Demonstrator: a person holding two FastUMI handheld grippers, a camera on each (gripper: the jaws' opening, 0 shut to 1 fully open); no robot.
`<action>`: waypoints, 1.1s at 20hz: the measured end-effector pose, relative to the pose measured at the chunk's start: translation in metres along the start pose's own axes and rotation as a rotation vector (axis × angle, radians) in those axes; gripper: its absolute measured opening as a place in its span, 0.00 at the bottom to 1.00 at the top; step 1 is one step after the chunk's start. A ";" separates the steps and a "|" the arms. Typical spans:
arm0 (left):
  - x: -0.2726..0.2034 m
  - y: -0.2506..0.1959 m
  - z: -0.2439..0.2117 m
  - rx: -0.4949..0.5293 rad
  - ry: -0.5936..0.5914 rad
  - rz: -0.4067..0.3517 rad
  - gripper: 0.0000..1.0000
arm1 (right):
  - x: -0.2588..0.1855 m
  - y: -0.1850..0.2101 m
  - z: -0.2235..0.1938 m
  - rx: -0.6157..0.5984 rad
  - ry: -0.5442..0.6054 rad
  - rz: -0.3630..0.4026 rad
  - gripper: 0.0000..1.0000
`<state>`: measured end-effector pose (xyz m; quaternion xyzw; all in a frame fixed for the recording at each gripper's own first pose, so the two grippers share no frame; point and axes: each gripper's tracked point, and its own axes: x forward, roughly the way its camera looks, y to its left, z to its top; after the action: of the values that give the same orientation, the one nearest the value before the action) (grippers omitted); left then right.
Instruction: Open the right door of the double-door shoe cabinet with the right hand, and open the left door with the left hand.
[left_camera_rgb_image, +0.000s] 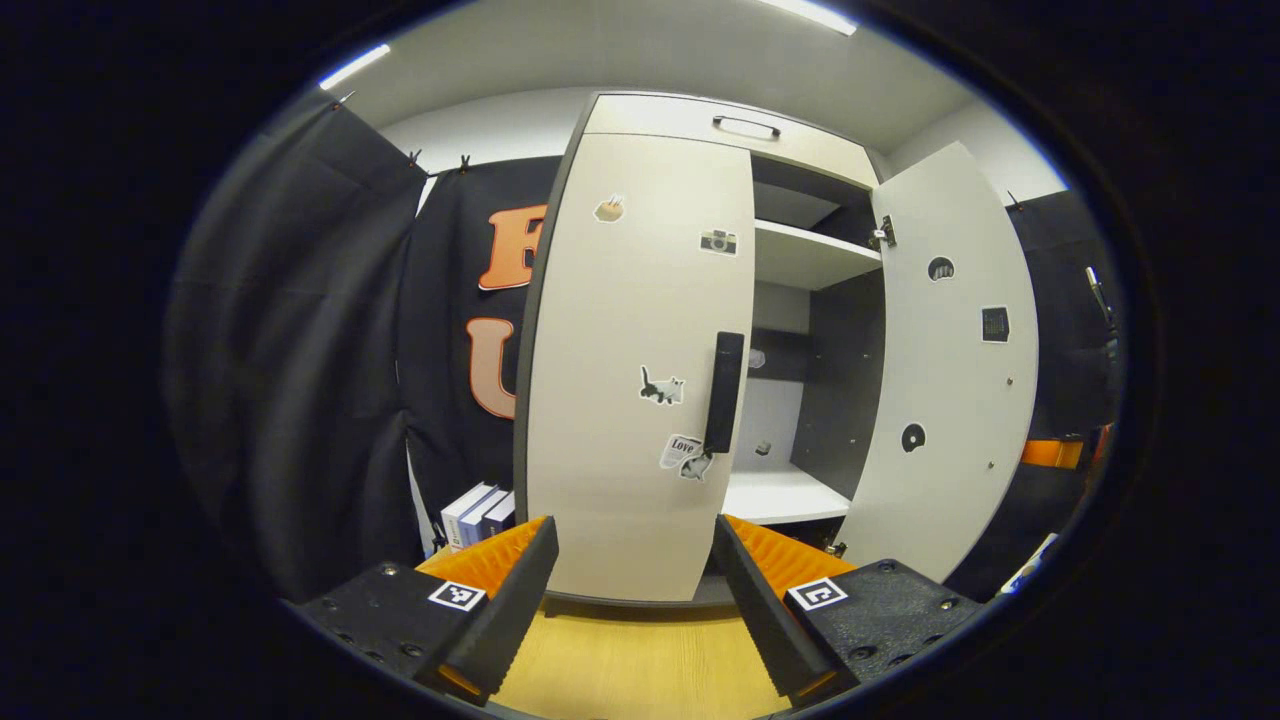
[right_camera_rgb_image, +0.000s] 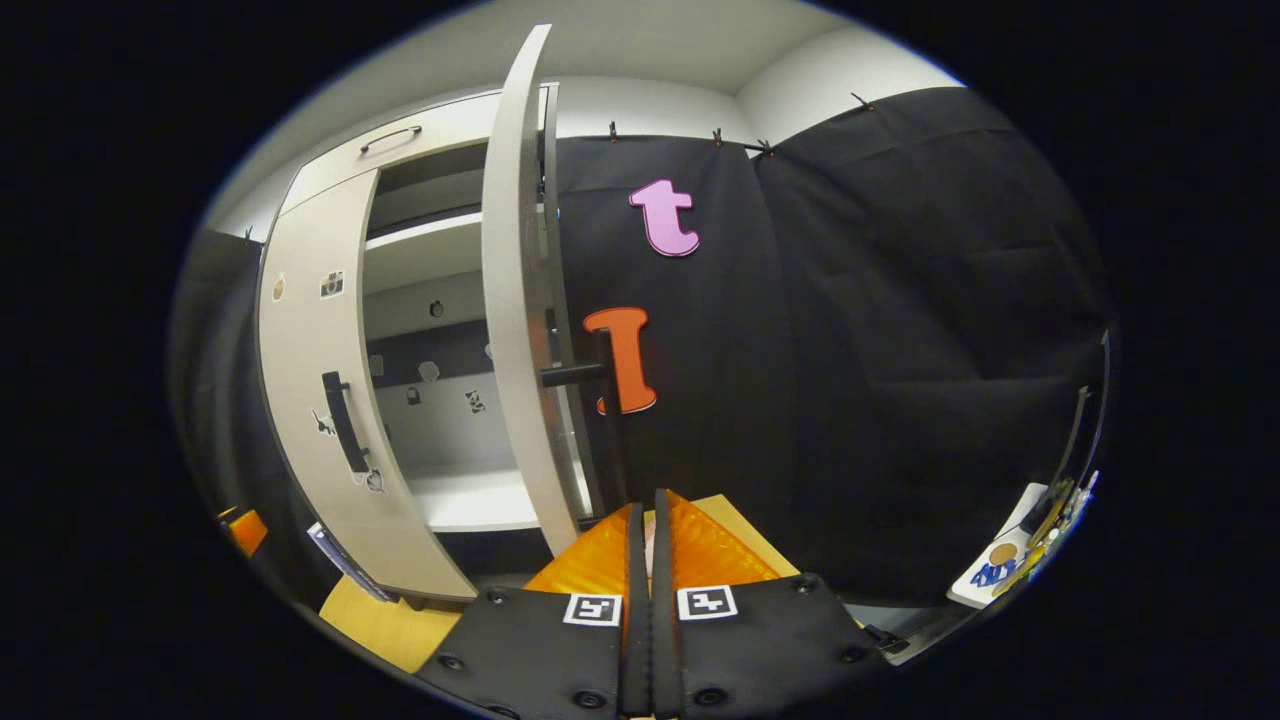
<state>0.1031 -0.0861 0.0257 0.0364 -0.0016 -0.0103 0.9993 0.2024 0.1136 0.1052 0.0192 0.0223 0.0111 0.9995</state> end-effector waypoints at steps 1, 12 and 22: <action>0.008 -0.008 0.004 -0.001 -0.007 -0.004 0.95 | -0.001 -0.003 -0.001 -0.007 0.001 0.005 0.07; 0.111 -0.065 0.040 0.002 -0.061 -0.027 0.94 | 0.001 -0.022 -0.002 -0.057 0.010 0.044 0.29; 0.170 -0.064 0.044 0.066 -0.067 0.024 0.95 | 0.007 -0.046 0.007 -0.018 -0.016 -0.018 1.00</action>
<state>0.2715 -0.1565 0.0655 0.0689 -0.0358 0.0005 0.9970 0.2108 0.0674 0.1105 0.0099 0.0143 0.0020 0.9998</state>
